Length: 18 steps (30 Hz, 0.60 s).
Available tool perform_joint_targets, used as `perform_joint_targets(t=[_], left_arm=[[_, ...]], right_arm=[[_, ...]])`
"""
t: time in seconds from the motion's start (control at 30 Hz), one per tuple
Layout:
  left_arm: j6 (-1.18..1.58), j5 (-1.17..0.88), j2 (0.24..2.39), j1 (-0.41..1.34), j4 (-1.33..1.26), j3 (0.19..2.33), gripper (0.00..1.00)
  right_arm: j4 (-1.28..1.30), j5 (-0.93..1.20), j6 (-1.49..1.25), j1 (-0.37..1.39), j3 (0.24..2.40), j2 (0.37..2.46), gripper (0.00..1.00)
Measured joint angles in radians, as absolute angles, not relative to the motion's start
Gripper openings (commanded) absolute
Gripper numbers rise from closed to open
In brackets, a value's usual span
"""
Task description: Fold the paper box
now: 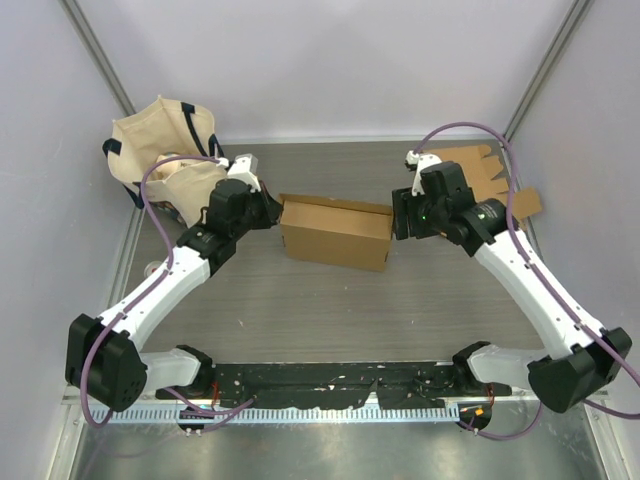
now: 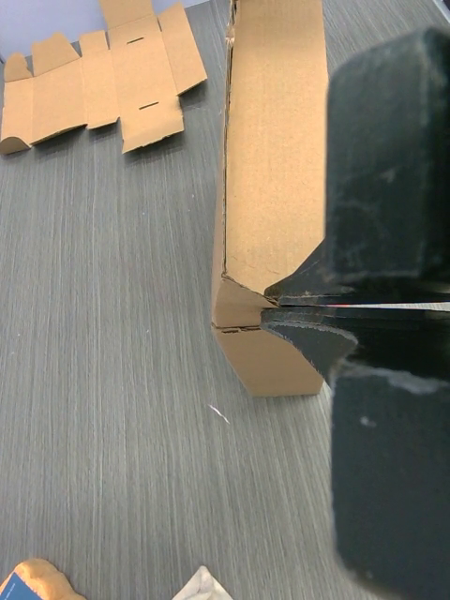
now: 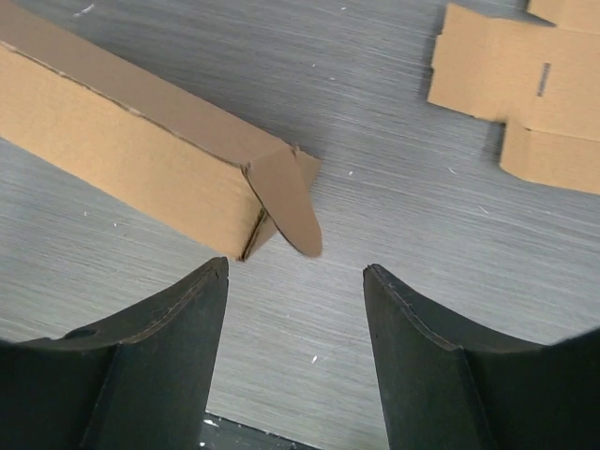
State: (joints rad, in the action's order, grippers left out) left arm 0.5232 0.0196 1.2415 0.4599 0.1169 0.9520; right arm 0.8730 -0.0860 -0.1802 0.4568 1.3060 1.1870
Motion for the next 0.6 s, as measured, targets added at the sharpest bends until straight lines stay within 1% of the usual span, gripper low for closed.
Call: perform_joint_targets(t=[0.07,0.1,0.17,0.2,0.27,0.3,0.37,0.47,0.6], left_arm=[[0.523,0.017,1.242,0.46,0.117,0.952,0.0],[0.523,0.017,1.242,0.46,0.117,0.952,0.0],[0.523,0.017,1.242,0.46,0.117,0.952,0.0],[0.523,0.017,1.241,0.46,0.118,0.952,0.0],[0.523,0.017,1.24,0.46,0.12,0.952,0.0],[0.523,0.017,1.24,0.46,0.12,0.952,0.0],[0.524,0.016,1.238,0.46,0.123,0.952,0.0],[0.524,0.014,1.238,0.46,0.124,0.952,0.0],[0.532,0.015,1.238,0.462,0.124,0.952,0.0]], right_arm=[[0.843,-0.065,-0.157,0.457,1.285,1.223,0.61],[0.83,-0.057,-0.146,0.456,1.281,1.242,0.5],[0.797,-0.049,-0.127,0.456,1.277,1.272,0.38],[0.776,-0.047,-0.122,0.456,1.273,1.281,0.27],[0.744,-0.051,-0.12,0.456,1.266,1.285,0.19],[0.733,-0.052,-0.117,0.456,1.265,1.285,0.12],[0.725,-0.053,-0.12,0.456,1.269,1.287,0.09],[0.743,-0.058,-0.157,0.456,1.299,1.312,0.02],[0.808,-0.064,-0.266,0.453,1.382,1.37,0.02]])
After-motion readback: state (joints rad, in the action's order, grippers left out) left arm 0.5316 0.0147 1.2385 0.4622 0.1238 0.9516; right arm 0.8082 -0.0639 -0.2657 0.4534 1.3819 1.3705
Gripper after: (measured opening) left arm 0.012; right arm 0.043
